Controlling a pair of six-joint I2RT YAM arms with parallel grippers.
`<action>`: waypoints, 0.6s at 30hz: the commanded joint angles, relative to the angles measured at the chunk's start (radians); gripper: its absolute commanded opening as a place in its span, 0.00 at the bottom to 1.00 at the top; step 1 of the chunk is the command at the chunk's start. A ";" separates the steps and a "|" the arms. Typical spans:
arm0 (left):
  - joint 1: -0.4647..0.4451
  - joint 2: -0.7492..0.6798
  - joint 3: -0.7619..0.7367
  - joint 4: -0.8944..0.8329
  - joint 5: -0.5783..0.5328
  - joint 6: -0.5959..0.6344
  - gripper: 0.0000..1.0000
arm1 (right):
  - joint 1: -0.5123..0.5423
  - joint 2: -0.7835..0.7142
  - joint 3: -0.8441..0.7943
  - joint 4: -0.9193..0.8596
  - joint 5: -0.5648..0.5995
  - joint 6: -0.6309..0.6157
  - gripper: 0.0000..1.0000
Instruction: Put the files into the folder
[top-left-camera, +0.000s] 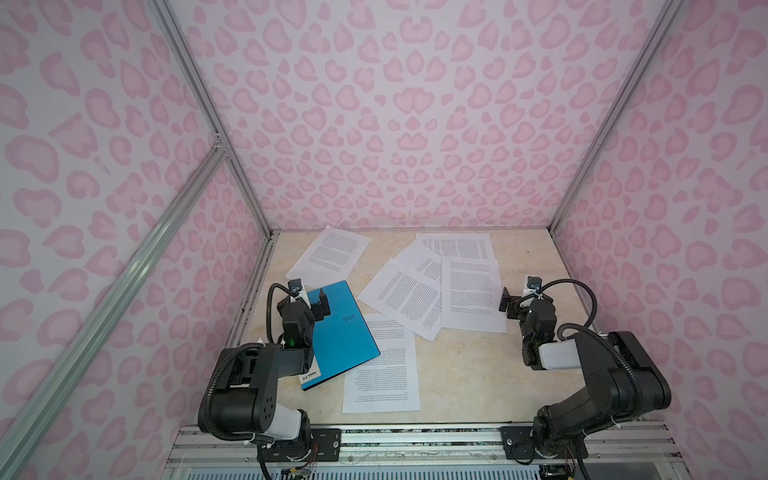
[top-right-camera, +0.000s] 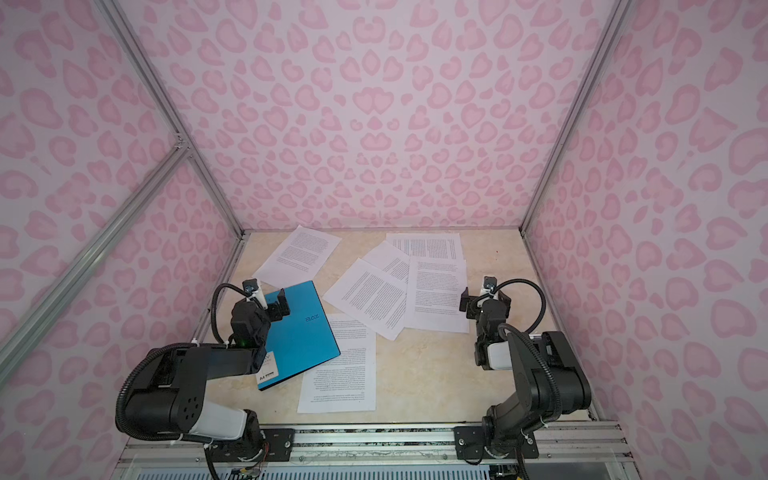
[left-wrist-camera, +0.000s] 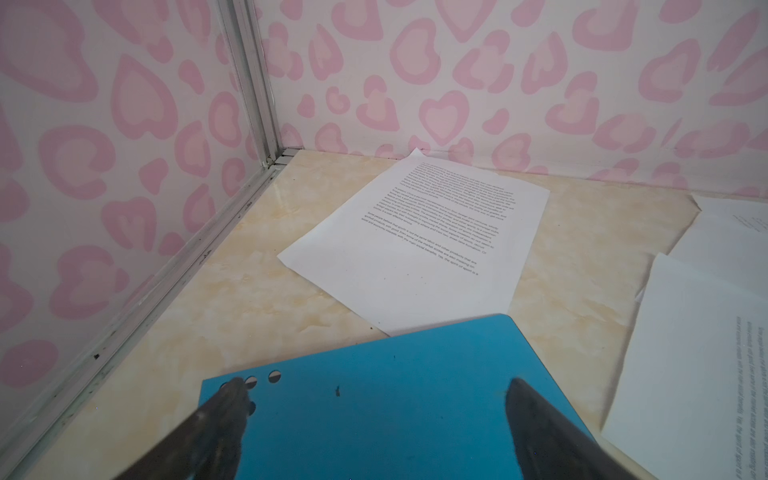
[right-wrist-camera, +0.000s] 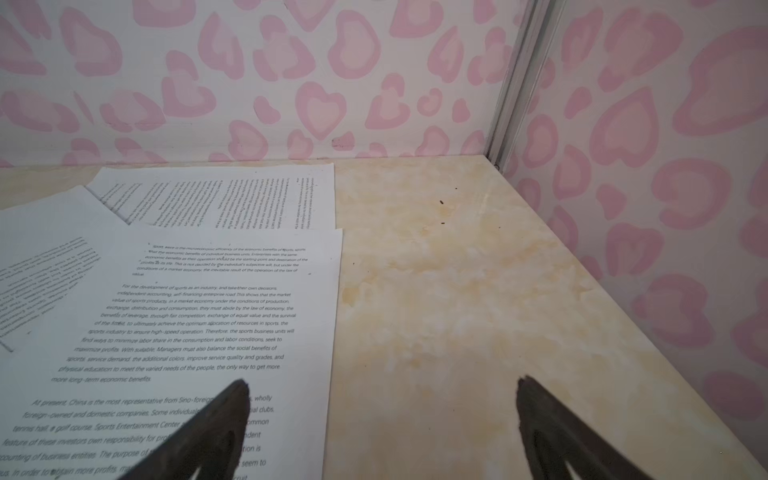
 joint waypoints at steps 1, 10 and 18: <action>0.001 -0.004 0.000 0.025 -0.004 0.009 0.97 | 0.002 0.003 -0.001 0.007 0.007 -0.004 1.00; -0.012 -0.003 -0.007 0.038 -0.022 0.017 0.97 | 0.007 0.003 -0.003 0.011 0.019 -0.007 1.00; -0.011 -0.004 -0.007 0.038 -0.023 0.017 0.97 | 0.011 0.002 -0.005 0.017 0.029 -0.008 1.00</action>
